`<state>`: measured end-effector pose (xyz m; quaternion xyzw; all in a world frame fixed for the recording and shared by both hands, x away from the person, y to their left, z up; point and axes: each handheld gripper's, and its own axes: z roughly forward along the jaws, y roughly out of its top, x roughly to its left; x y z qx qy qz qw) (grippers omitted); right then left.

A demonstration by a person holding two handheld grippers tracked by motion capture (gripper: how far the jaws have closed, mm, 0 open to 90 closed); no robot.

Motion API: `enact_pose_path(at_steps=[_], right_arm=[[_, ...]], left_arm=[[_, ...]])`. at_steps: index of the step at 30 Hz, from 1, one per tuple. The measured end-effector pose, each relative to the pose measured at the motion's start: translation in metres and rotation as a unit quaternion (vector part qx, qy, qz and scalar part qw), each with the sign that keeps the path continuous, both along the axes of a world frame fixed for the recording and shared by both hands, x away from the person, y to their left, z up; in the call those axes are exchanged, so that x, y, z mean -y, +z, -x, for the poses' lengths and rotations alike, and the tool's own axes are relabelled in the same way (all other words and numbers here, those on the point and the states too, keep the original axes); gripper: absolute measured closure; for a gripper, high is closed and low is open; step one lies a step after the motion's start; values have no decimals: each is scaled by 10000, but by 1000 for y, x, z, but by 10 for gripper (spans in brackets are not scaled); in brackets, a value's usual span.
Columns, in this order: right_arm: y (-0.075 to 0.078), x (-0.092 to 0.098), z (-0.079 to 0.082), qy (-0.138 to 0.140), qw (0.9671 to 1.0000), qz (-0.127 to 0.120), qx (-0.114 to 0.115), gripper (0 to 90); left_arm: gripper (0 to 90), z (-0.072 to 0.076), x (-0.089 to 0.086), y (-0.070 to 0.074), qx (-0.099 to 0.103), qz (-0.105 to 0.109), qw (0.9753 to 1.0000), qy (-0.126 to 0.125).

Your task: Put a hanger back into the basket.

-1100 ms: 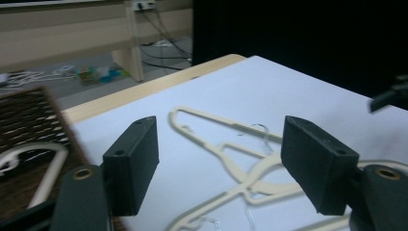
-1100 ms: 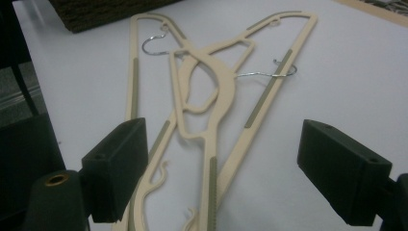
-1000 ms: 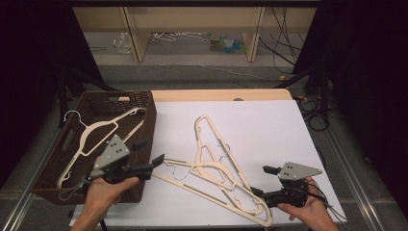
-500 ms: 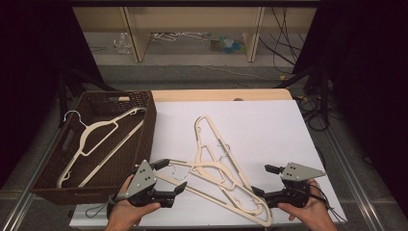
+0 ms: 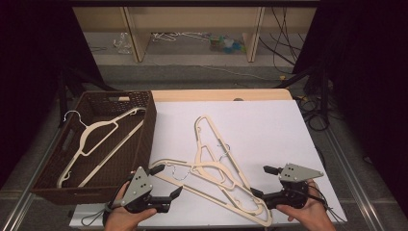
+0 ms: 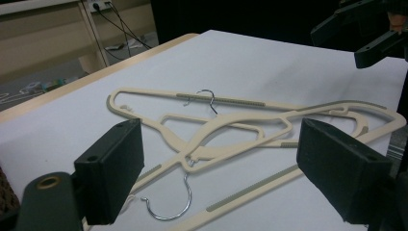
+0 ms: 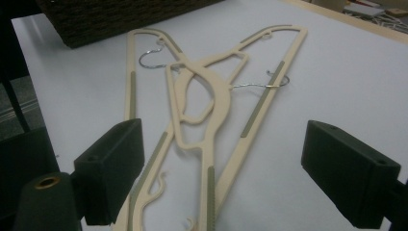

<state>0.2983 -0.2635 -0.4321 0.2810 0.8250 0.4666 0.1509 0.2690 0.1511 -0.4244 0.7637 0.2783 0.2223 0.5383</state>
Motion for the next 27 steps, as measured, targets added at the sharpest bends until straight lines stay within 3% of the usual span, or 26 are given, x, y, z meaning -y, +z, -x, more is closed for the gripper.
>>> enact_pose_path(at_steps=[5,9,15,18,19,22,24,25,27], right_arm=[[-4,-3,-1,1,9997,172,-190,168],[-10,-9,-5,70,9986,440,-277,275],[-27,-20,-15,158,9924,923,-802,434],[-32,-23,-16,205,9917,983,-805,483],[-31,-23,-16,242,9897,1088,-898,494],[-36,-25,-19,200,9887,1234,-833,518],[-37,-25,-19,202,9849,1363,-1044,542],[-40,-25,-20,218,9863,1343,-935,565],[-40,-26,-19,206,9845,1353,-1099,596]], left_arm=[[168,0,-2,-1,62,-50,10000,37],[169,1,-1,-4,-1,-41,10000,39],[172,1,1,-5,-28,-100,9999,14],[173,0,1,-6,-12,-150,9999,-22],[174,0,1,-7,-29,-152,9999,-18],[176,0,2,-8,-48,-95,9999,-46],[177,1,2,-7,-47,-151,9999,-35],[177,1,2,-7,-33,-144,9999,-25],[177,1,1,-7,-13,-172,9998,-28]])
